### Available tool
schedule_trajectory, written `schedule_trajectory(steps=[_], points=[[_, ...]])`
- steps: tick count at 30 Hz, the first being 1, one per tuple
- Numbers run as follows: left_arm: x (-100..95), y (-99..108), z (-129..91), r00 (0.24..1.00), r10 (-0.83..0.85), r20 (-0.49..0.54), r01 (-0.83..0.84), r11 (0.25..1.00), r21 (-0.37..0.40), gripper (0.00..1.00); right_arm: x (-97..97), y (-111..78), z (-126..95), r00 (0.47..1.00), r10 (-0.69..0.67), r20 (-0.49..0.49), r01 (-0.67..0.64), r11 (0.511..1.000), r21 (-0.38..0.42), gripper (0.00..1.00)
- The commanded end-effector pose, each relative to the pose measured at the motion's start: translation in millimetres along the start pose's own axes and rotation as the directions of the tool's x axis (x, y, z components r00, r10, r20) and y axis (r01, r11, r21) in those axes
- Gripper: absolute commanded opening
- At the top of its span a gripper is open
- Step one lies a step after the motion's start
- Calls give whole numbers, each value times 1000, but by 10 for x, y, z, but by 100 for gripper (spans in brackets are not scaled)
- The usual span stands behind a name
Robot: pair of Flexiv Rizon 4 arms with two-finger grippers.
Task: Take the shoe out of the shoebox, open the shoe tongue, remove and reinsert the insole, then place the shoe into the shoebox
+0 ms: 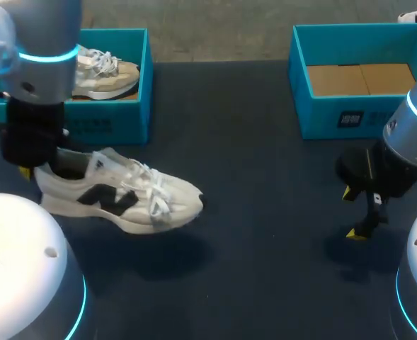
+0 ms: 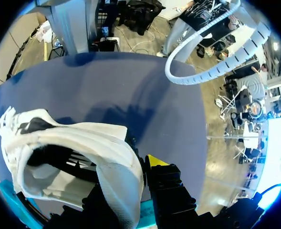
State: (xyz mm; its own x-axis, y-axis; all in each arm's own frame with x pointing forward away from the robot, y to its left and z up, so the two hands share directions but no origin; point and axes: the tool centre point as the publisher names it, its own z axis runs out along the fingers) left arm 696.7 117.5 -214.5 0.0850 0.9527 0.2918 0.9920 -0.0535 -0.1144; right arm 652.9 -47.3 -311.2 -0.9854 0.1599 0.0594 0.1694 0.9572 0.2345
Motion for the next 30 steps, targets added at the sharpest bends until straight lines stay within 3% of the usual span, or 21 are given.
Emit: schedule_trajectory(steps=[1,14,17,30], points=[[-287,86,72,1000,15,-13,-14,999,49,0,13,-6,4,1000,-1,3,1,1000,0,100],[-723,-78,284,1000,9,-8,-9,999,48,0,13,-6,4,1000,-1,3,1,1000,0,100],[-837,-122,342,1000,-14,-17,15,1000,11,0,13,-6,4,1000,-1,3,1,1000,0,100],[-1324,-63,573,999,-37,-5,37,999,-13,0,13,-6,4,1000,-1,3,1,1000,0,100]])
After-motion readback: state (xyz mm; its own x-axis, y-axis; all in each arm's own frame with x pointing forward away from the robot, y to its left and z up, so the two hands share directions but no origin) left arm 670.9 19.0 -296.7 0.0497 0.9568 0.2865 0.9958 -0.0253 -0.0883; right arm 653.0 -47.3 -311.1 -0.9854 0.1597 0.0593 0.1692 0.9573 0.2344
